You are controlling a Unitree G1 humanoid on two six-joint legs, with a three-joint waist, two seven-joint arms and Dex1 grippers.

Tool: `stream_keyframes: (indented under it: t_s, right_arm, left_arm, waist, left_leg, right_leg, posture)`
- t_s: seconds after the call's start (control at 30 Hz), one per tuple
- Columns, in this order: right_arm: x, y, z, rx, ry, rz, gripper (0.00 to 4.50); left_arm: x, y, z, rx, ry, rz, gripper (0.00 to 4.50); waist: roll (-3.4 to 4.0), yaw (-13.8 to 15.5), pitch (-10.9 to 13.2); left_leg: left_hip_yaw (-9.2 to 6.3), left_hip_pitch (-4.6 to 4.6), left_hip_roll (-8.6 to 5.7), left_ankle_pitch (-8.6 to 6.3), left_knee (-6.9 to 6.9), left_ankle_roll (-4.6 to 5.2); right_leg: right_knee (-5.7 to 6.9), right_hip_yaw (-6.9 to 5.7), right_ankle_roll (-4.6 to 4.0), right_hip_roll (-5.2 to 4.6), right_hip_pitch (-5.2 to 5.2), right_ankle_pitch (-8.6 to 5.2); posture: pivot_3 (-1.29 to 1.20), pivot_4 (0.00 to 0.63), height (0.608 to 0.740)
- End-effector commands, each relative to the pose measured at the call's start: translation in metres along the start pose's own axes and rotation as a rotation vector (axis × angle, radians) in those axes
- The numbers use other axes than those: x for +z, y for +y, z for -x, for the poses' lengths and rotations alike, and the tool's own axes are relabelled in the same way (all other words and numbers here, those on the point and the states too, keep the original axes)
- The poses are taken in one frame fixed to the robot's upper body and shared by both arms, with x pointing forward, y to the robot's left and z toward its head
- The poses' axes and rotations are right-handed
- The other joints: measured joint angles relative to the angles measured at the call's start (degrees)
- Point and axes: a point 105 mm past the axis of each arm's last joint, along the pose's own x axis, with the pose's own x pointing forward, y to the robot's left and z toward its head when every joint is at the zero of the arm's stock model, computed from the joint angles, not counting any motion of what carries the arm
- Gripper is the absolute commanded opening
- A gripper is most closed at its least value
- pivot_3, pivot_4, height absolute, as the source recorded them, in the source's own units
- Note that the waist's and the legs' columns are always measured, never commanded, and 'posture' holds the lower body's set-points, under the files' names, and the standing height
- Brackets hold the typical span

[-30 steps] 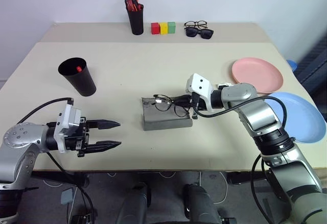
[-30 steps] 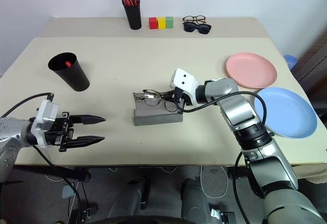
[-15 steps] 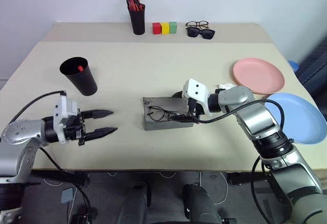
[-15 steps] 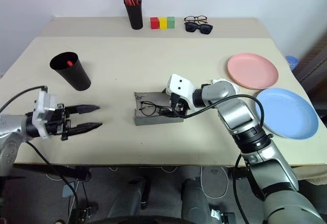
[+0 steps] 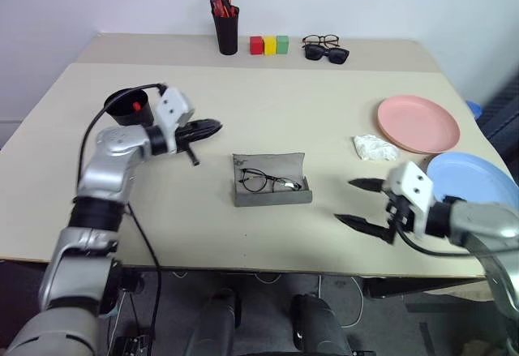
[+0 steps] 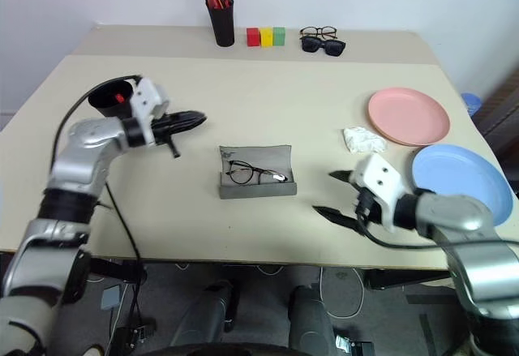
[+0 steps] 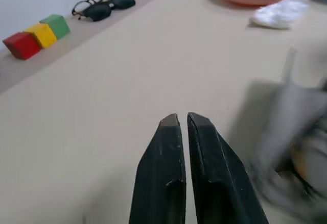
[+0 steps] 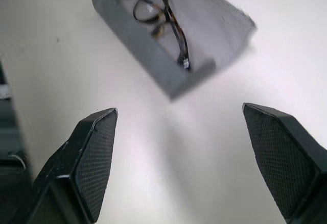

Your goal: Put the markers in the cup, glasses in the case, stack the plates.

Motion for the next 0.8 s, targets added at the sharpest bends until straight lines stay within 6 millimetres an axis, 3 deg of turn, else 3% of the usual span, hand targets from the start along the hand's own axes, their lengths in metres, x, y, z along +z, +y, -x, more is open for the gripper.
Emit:
stream_keyframes:
  t_s: [0.03,0.17,0.33,0.53,0.8]
  right_arm:
    - [0.011,0.002,0.013,-0.072,-0.059,0.039,3.99]
    - [0.004,0.006,0.019,-0.145,-0.076,0.026,3.99]
    - [0.005,0.011,0.016,-0.175,-0.093,0.022,3.99]
    - [0.0,0.008,0.016,-0.211,-0.093,0.025,3.99]
    - [-0.005,0.007,0.013,-0.242,-0.098,0.002,3.99]
  left_arm:
    - [0.009,0.012,-0.015,0.015,0.015,-0.078,0.02]
    - [0.006,0.005,-0.041,-0.046,0.067,-0.122,0.02]
    - [-0.002,-0.021,-0.049,-0.27,0.125,-0.066,0.02]
    - [0.005,-0.054,-0.026,-0.687,0.175,0.152,0.02]
    - [-0.01,-0.095,-0.006,-0.878,0.286,0.153,0.02]
  waist:
    - [-0.01,-0.24,0.0]
    - [-0.03,0.14,0.01]
    - [-0.08,0.18,0.03]
    - [-0.15,0.2,0.07]
    - [-0.09,-0.15,0.04]
  left_leg:
    - [0.0,0.01,0.01,0.0,-0.01,0.0]
    - [0.0,0.03,0.01,0.0,-0.02,0.0]
    - [0.01,-0.01,-0.01,-0.01,-0.01,0.0]
    - [0.0,-0.09,0.0,-0.01,0.0,0.01]
    - [-0.07,-0.06,0.06,-0.01,-0.01,0.02]
  right_leg:
    - [0.01,0.0,0.01,0.0,0.0,0.0]
    - [0.0,-0.01,0.08,0.0,0.0,-0.04]
    - [-0.03,-0.01,0.14,-0.01,0.0,-0.06]
    - [-0.07,-0.03,-0.14,-0.01,-0.02,-0.1]
    - [0.0,-0.01,-0.17,-0.02,-0.02,-0.1]
  posture:
    - [0.0,0.15,0.74]
    - [0.0,0.15,0.74]
    - [0.0,0.15,0.74]
    - [0.0,0.15,0.74]
    - [0.0,0.15,0.74]
